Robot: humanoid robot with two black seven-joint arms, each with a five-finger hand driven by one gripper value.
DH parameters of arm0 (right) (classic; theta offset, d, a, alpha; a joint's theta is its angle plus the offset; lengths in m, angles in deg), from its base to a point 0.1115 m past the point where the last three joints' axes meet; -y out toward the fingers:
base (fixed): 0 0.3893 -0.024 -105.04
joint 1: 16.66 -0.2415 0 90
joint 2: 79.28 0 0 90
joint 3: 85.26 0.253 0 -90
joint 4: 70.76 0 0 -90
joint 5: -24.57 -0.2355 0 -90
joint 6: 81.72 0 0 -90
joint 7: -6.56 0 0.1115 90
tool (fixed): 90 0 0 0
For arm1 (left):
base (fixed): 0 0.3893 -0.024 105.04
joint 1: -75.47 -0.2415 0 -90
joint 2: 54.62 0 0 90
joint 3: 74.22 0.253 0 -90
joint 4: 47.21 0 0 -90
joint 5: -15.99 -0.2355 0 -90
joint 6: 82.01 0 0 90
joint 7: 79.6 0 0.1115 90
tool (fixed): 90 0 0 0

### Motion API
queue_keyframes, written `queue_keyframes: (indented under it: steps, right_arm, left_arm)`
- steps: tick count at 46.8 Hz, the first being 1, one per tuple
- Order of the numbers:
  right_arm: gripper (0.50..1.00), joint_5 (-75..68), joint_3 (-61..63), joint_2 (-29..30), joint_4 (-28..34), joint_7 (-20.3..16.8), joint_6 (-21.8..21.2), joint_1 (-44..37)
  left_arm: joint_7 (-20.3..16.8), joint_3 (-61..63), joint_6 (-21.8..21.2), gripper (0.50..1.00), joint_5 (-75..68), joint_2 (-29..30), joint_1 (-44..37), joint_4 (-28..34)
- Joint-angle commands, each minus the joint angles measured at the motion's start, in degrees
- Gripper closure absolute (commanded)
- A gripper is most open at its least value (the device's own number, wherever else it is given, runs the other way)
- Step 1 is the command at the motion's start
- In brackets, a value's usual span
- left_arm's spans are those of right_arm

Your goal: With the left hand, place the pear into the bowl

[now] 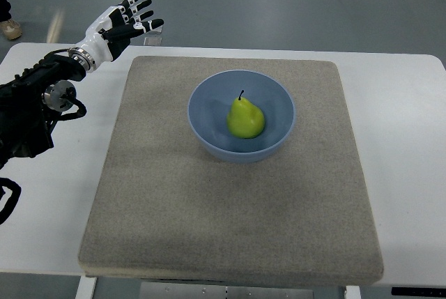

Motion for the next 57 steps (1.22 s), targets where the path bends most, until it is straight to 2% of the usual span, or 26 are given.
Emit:
queue_keyframes:
  steps: [1,57]
  right_arm:
    - [0.574,0.0,0.0,0.0,0.1,0.0,0.0,0.0]
    - [0.576,-0.1,0.0,0.0,0.2,-0.1,-0.3,0.0]
  left_arm:
    - [0.0,0.0,0.5,0.508,0.8,-0.2,0.0,0.1]
    - [0.0,-0.9,0.6,0.506,1.0,-0.1,1.0,-0.6]
